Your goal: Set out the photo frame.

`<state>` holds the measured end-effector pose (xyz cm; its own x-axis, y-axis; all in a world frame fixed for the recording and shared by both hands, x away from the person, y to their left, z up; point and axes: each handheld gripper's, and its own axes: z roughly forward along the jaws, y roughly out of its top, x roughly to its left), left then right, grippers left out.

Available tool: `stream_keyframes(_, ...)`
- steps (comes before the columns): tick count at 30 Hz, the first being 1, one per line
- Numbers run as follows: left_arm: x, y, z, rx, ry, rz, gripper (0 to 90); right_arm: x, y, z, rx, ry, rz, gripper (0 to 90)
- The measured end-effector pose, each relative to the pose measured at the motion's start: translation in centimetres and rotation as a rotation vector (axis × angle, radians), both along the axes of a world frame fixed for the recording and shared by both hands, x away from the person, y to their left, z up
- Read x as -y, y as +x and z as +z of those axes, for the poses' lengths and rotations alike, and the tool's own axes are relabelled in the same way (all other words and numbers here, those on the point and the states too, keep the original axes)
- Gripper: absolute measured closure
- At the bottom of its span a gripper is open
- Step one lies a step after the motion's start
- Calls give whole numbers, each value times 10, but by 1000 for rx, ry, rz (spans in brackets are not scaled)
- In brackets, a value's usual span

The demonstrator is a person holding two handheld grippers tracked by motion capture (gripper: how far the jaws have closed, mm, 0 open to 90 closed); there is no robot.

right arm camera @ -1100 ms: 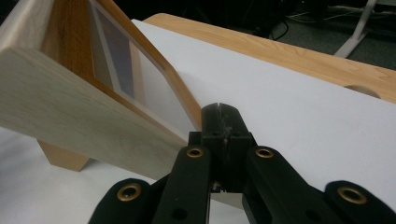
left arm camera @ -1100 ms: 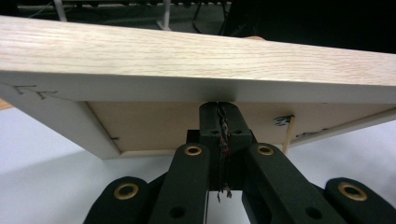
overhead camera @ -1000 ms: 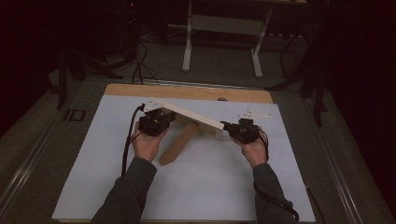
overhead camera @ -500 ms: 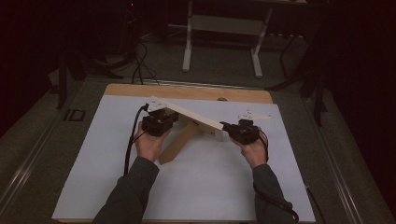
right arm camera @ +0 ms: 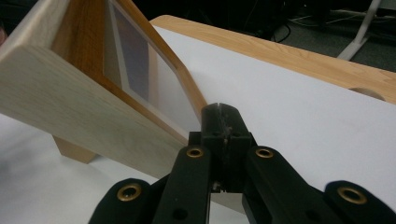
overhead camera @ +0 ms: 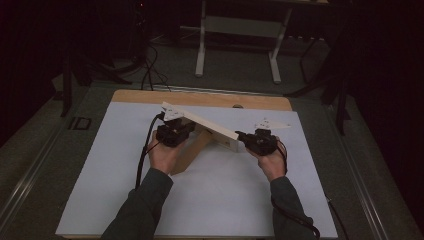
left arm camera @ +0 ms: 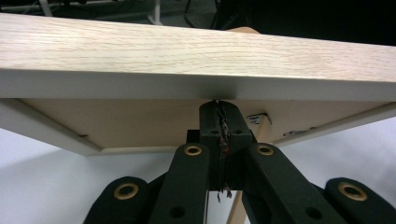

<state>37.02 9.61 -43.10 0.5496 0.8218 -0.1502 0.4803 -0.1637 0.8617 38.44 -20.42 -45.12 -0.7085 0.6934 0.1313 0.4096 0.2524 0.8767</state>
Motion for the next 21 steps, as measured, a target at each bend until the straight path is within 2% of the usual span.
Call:
stream_keyframes(10, 10, -2, -2, 3, 15, -20, 900, -2, -3, 2, 9, -1, 13, 899)
stream_keyframes(21, 24, -7, -3, 2, 23, -64, 900, -3, -5, 2, 12, -2, 20, 900)
